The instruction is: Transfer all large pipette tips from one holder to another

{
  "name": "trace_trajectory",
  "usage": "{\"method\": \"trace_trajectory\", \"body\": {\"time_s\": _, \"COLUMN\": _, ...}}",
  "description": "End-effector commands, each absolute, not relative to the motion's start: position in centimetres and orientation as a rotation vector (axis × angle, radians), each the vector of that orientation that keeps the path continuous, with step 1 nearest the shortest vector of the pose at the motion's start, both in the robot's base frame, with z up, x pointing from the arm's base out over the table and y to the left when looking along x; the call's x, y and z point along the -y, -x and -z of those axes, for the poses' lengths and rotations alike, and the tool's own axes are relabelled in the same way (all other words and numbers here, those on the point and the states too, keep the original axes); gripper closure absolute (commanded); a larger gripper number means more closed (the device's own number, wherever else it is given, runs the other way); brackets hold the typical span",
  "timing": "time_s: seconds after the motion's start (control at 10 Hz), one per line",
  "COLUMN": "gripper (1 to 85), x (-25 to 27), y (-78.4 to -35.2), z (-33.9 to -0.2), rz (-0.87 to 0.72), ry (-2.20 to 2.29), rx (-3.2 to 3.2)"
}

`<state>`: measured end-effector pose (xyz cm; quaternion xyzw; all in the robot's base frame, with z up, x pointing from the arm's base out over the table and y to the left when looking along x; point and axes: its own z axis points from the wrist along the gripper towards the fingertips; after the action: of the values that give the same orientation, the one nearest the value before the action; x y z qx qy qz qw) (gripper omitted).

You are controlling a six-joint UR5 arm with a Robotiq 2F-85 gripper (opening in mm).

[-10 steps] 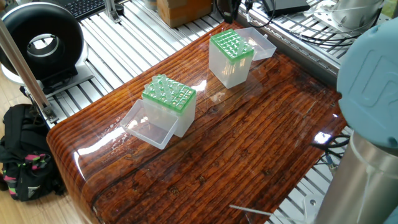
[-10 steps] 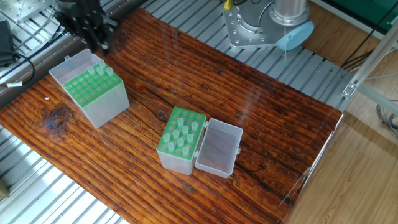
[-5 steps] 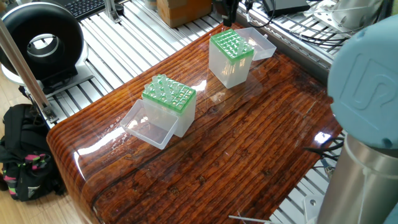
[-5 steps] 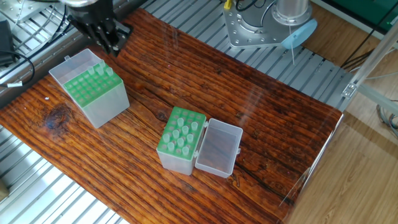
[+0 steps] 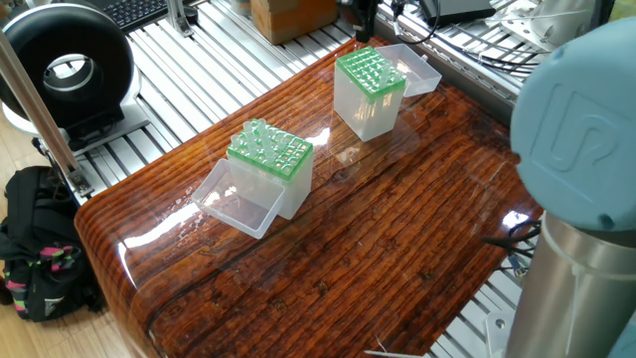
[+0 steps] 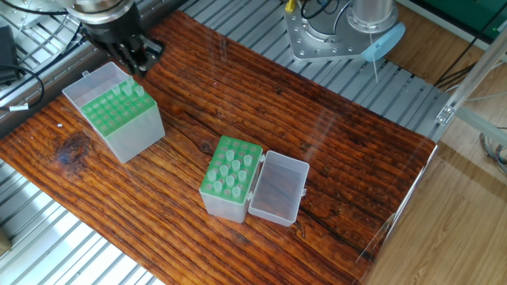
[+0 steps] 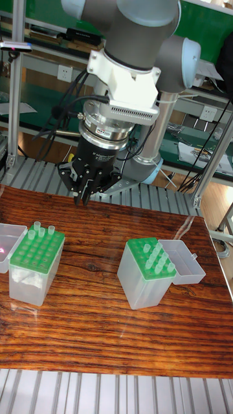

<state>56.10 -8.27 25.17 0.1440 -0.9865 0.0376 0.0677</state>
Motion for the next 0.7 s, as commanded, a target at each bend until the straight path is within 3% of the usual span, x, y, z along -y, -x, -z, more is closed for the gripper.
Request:
{"method": "trace_trajectory", "body": {"time_s": 0.0, "gripper": 64.0, "x": 7.3, "y": -56.5, "z": -25.2, "rz": -0.083, "ry": -0.390, "rx": 2.999}}
{"method": "trace_trajectory", "body": {"time_s": 0.2, "gripper": 64.0, "x": 6.8, "y": -56.6, "z": -24.7, "rz": -0.126, "ry": -0.345, "rx": 3.007}}
{"method": "trace_trajectory", "body": {"time_s": 0.6, "gripper": 63.0, "x": 1.3, "y": -55.6, "z": -25.8, "rz": 0.048, "ry": -0.154, "rx": 3.046}}
